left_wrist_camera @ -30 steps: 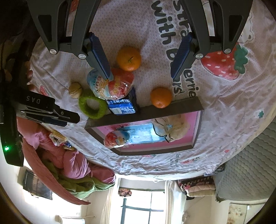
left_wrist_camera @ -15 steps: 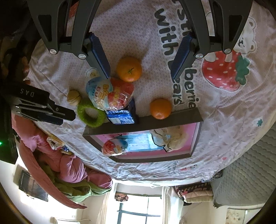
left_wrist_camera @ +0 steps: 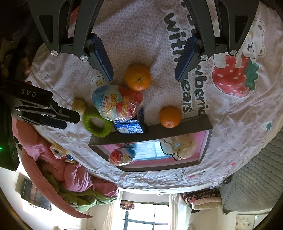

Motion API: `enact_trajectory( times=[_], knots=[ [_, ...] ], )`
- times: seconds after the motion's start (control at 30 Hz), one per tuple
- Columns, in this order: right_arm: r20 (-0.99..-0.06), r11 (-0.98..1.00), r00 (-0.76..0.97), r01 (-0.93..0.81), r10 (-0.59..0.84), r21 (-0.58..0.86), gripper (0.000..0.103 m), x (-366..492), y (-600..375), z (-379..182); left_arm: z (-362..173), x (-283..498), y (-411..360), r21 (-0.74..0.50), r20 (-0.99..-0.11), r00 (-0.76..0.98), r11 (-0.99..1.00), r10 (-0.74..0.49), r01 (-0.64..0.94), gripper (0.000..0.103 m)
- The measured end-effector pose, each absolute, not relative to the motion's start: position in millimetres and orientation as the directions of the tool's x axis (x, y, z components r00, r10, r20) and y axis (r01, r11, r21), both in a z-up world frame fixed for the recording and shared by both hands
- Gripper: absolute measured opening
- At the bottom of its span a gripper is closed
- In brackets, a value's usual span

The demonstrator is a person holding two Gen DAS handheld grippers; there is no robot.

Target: Organize objects

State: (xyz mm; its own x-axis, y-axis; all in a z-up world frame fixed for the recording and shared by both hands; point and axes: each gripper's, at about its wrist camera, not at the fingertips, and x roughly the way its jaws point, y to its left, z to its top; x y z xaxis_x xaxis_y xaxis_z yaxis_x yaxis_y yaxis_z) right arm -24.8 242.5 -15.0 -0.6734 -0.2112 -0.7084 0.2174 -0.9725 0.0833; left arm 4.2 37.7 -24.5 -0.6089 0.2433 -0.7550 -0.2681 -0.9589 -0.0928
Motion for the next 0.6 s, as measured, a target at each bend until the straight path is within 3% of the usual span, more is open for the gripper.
enact_trajectory(
  times=[0.6],
  knots=[
    [-0.723, -0.976, -0.661, 0.196, -0.203, 0.095, 0.059, -26.0, 247.0, -19.7, -38.3, 1.2, 40.7, -0.09, -0.791, -0.569, -0.962, 0.227, -0.259, 0.074]
  ],
)
